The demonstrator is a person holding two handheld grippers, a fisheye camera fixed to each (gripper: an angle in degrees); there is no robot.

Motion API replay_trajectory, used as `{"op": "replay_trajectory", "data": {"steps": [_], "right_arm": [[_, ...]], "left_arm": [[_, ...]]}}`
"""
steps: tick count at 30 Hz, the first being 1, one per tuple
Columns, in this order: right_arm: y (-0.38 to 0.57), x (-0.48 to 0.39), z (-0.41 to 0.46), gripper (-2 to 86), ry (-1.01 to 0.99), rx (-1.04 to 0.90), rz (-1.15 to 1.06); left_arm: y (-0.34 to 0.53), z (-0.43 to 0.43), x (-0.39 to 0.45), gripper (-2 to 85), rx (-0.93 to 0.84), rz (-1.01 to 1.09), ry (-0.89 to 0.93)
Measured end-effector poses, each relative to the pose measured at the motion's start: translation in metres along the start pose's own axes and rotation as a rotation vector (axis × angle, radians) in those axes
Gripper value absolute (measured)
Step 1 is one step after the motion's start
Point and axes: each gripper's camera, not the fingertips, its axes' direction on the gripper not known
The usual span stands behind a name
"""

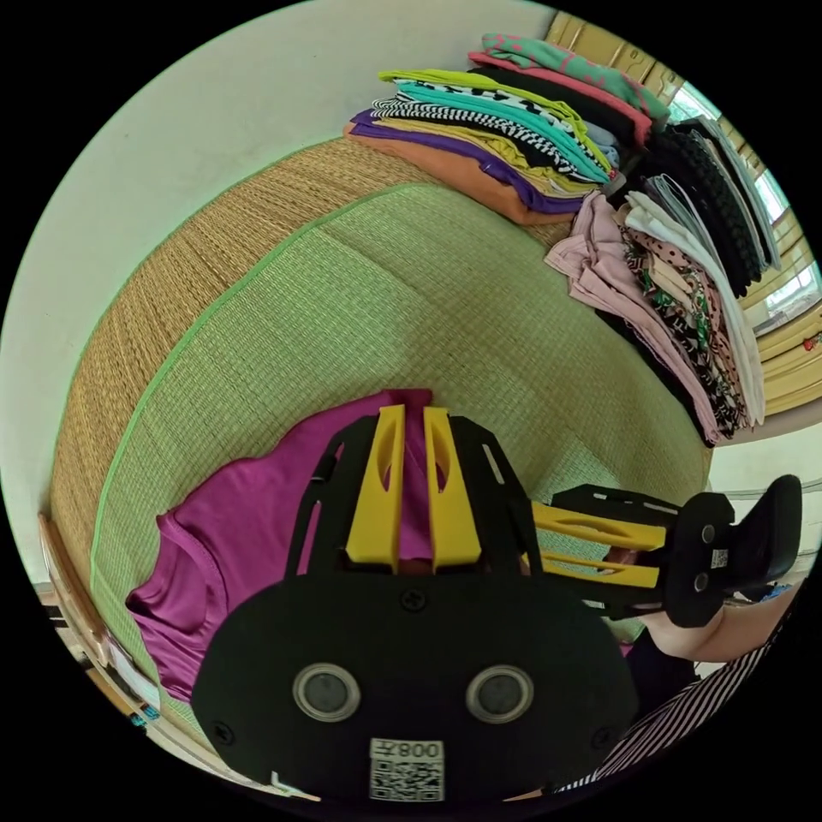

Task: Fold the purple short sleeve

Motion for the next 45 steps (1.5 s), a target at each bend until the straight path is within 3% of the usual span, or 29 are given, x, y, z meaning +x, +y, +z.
{"op": "replay_trajectory", "data": {"steps": [8, 21, 34, 45], "right_arm": [[0.002, 0.007, -0.024, 2.6, -0.067, 0.031, 0.005], [0.008, -0.029, -0.073, 2.3, -0.072, 0.142, -0.174], [-0.005, -0.042, -0.069, 1.7, -0.175, 0.017, -0.269], [-0.018, -0.042, -0.078, 0.7, -0.261, -0.059, -0.314]], "left_arm": [[-0.010, -0.015, -0.054, 1.7, 0.069, -0.085, 0.123], [0.035, -0.058, -0.187, 1.6, 0.248, -0.338, 0.467], [0.045, -0.065, -0.238, 2.3, 0.207, -0.420, 0.497], [0.051, -0.111, -0.234, 1.8, 0.260, -0.396, 0.495]]}}
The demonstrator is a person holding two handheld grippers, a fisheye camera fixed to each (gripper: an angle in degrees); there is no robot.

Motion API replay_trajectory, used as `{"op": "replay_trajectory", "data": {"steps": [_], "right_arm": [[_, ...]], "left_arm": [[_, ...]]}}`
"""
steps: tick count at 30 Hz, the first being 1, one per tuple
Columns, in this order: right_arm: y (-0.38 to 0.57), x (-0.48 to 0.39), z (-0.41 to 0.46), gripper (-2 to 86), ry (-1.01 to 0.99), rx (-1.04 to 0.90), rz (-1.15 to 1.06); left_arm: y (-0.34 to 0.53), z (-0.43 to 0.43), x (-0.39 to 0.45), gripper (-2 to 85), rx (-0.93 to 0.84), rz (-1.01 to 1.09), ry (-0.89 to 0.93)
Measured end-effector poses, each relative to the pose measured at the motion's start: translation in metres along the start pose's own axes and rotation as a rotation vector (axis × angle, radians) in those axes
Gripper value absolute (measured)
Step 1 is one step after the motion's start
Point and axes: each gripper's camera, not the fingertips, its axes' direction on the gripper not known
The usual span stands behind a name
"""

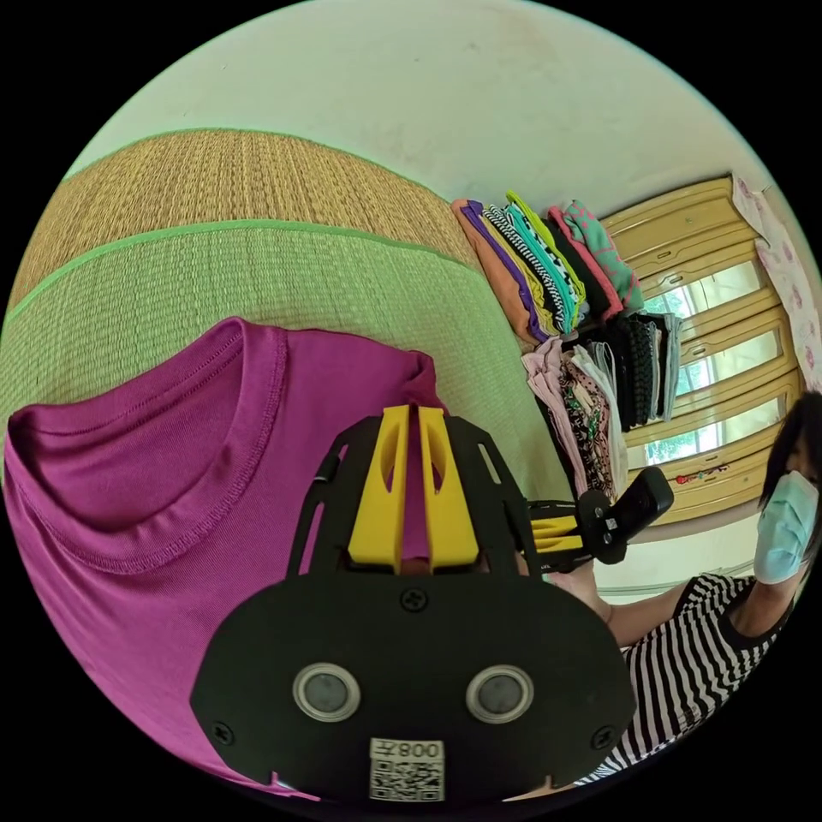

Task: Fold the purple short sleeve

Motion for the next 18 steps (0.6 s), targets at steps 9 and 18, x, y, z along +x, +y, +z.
{"op": "replay_trajectory", "data": {"steps": [9, 18], "right_arm": [[-0.008, 0.008, -0.016, 0.2, -0.030, 0.042, 0.023], [-0.005, 0.036, -0.039, 0.0, 0.051, 0.172, 0.156]], "left_arm": [[-0.004, 0.004, 0.042, 0.5, -0.031, 0.071, -0.022], [0.005, -0.002, 0.056, 0.1, -0.091, 0.052, -0.103]]}}
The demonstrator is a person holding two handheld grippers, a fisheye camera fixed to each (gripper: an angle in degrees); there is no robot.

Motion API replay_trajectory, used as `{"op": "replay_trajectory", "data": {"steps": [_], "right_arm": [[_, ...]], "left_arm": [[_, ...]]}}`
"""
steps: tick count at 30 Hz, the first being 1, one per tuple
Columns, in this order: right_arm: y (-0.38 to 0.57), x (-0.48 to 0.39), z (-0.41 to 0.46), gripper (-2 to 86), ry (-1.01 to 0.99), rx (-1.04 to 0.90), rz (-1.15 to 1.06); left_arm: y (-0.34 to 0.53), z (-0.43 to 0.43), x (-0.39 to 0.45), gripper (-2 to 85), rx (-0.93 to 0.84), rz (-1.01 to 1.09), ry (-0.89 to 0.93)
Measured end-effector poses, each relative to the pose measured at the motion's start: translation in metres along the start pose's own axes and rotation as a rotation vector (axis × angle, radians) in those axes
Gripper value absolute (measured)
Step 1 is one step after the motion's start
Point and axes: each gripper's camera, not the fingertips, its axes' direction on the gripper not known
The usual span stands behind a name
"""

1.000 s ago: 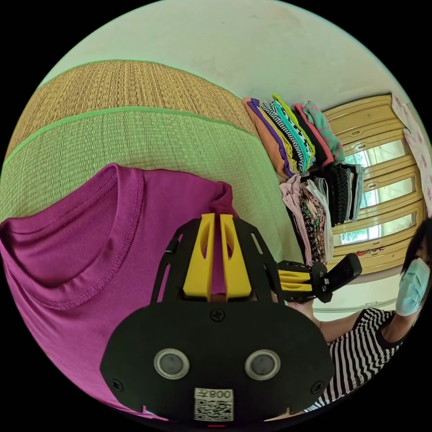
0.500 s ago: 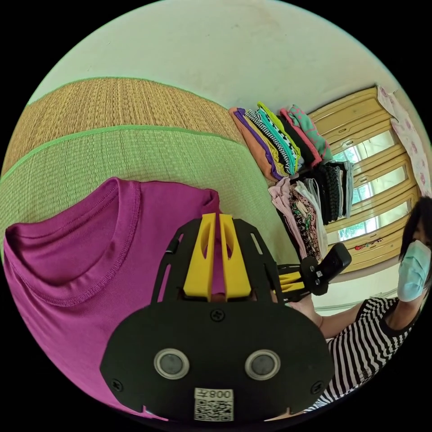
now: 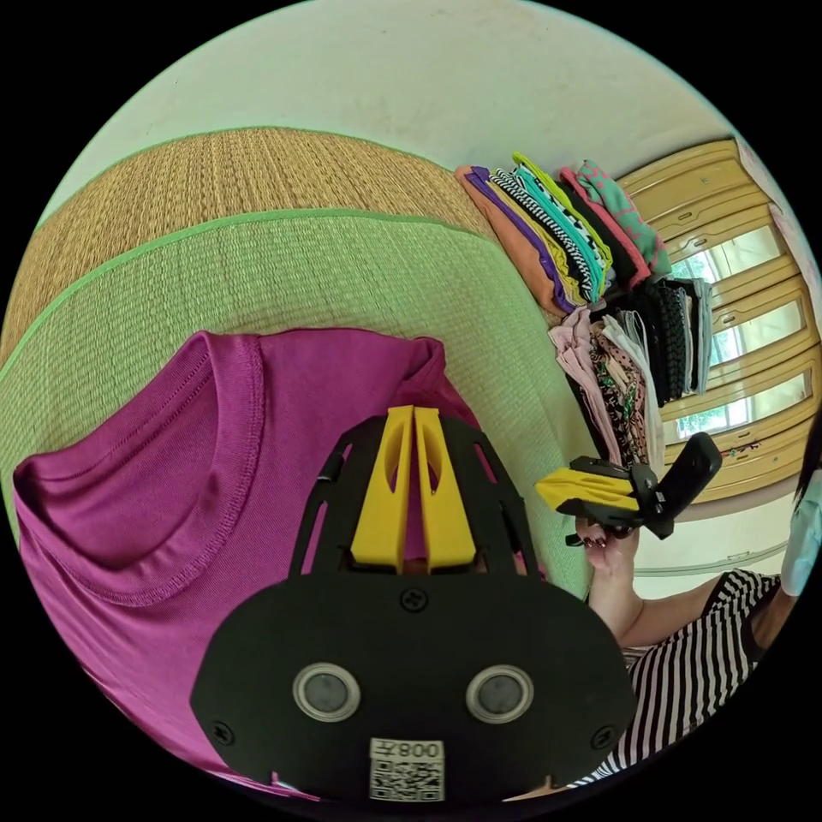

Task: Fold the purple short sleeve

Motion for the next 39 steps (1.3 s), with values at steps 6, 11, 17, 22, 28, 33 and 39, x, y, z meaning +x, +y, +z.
{"op": "replay_trajectory", "data": {"steps": [6, 11, 17, 22, 28, 33, 39], "right_arm": [[-0.012, -0.014, 0.034, 0.0, 0.011, -0.097, -0.052], [-0.019, -0.026, 0.059, 0.0, -0.006, -0.179, -0.103], [-0.022, -0.029, 0.072, 0.0, 0.023, -0.197, -0.122], [-0.026, -0.033, 0.084, 0.0, 0.070, -0.211, -0.145], [-0.027, -0.030, 0.095, 0.0, 0.083, -0.208, -0.150], [-0.028, -0.025, 0.111, 0.1, 0.071, -0.214, -0.154], [-0.026, -0.020, 0.135, 0.1, 0.094, -0.219, -0.155]], "left_arm": [[0.010, -0.010, 0.021, 0.1, 0.005, 0.000, 0.007], [0.014, -0.019, 0.041, 0.1, -0.010, 0.031, -0.007], [0.029, -0.036, 0.067, 0.1, -0.016, 0.052, -0.025], [0.050, -0.063, 0.099, 0.0, 0.018, 0.072, -0.022], [0.069, -0.078, 0.122, 0.1, 0.003, 0.051, -0.009], [0.081, -0.090, 0.144, 0.1, -0.027, 0.065, -0.014], [0.107, -0.143, 0.176, 0.1, 0.057, 0.056, 0.024]]}}
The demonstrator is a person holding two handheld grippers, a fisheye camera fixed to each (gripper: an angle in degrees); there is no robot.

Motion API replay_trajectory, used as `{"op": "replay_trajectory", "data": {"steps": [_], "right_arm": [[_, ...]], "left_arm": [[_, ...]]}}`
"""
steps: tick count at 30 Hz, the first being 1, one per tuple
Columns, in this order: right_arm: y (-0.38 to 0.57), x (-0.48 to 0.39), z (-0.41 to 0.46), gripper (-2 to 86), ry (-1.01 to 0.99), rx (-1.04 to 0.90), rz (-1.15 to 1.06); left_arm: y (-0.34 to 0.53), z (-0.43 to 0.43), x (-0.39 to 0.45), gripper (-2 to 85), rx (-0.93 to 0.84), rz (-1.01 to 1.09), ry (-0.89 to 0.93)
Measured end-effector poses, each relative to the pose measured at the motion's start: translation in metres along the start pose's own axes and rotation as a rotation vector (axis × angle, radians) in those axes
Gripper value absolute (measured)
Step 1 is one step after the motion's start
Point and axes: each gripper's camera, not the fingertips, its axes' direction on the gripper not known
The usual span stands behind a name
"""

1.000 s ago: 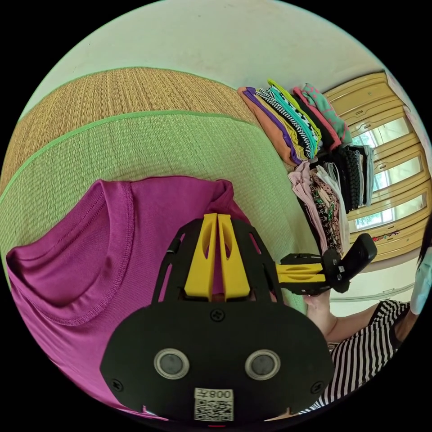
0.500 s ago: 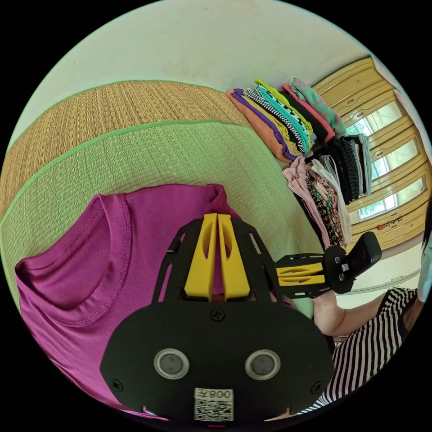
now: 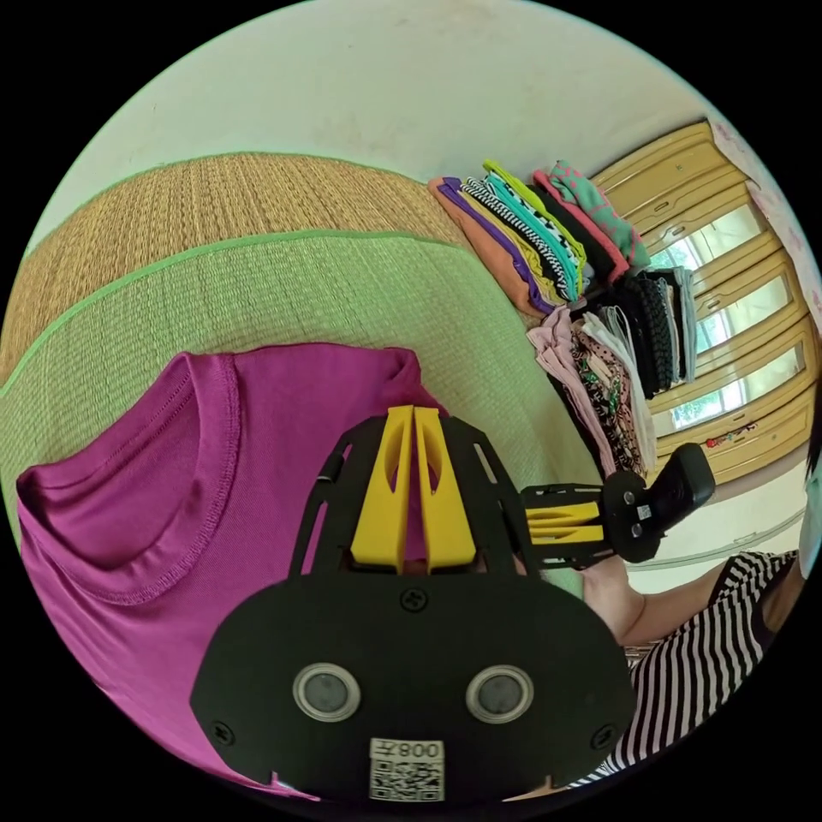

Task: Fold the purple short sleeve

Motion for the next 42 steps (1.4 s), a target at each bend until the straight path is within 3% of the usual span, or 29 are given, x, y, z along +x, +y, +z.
{"op": "replay_trajectory", "data": {"steps": [8, 19, 30, 42], "right_arm": [[0.002, -0.002, 0.025, 0.1, 0.062, 0.010, -0.005], [-0.006, -0.012, 0.043, 0.2, 0.236, -0.026, 0.047], [-0.018, -0.023, 0.063, 0.2, -0.042, -0.011, 0.139], [-0.079, -0.061, 0.153, 0.2, -0.233, -0.094, 0.042]], "left_arm": [[0.111, -0.106, 0.029, 0.2, 0.064, -0.123, 0.129], [0.304, -0.286, 0.037, 0.5, 0.231, -0.445, 0.086], [0.401, -0.388, 0.038, 5.6, 0.403, -0.606, 0.030], [0.440, -0.455, 0.022, 8.4, 0.561, -0.660, 0.030]]}}
